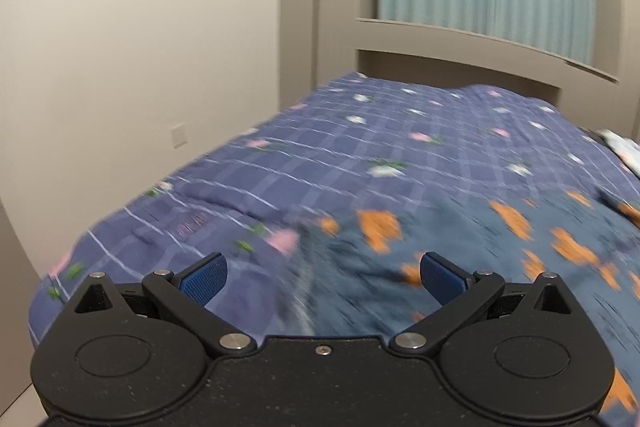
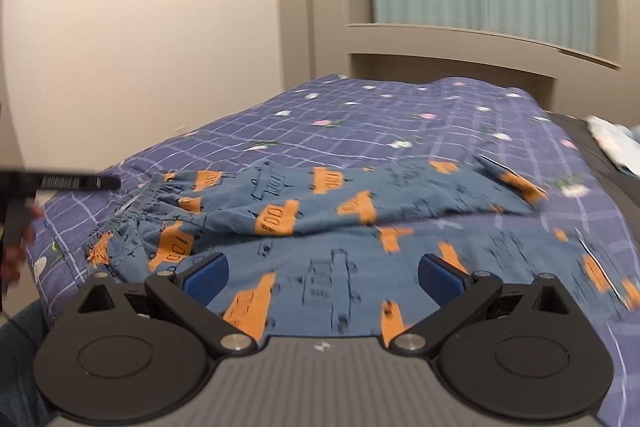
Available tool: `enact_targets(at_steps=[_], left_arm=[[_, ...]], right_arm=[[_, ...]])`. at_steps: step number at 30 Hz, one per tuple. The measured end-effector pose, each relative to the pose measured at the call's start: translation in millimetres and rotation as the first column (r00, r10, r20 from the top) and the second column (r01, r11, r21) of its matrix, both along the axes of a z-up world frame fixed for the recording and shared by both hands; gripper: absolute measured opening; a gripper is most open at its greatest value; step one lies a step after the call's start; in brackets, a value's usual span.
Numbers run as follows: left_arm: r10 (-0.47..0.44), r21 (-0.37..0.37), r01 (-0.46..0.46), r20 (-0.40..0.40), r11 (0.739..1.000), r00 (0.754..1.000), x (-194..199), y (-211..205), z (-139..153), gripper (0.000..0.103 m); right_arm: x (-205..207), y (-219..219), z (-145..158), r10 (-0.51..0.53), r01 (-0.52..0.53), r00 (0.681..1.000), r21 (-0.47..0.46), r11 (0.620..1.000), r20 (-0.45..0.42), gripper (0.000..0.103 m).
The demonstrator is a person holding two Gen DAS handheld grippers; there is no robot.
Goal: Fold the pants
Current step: 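Close the left gripper on one pant leg hem while the right gripper grasps the other hem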
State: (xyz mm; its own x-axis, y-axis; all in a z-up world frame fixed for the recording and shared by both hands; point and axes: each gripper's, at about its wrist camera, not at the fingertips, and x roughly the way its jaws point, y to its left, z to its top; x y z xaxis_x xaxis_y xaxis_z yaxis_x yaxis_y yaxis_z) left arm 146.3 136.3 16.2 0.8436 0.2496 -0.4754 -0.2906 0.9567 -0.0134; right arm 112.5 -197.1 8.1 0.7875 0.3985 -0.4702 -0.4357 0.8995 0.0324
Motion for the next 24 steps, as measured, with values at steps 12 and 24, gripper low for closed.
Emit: enact_targets(at_steps=[12, 24], left_arm=[[-0.144, -0.029, 0.142, -0.073, 0.989, 0.987, 116, 76, -17, 0.103], [-0.402, -0.086, 0.393, -0.227, 0.915, 0.887, 184, 72, -56, 0.102]], right_arm=[[170, 47, 1, 0.329, -0.346, 0.936, -0.167, 0.923, -0.120, 0.103], [306, 87, -25, 0.481, -0.532, 0.843, -0.239, 0.812, -0.242, 0.103]])
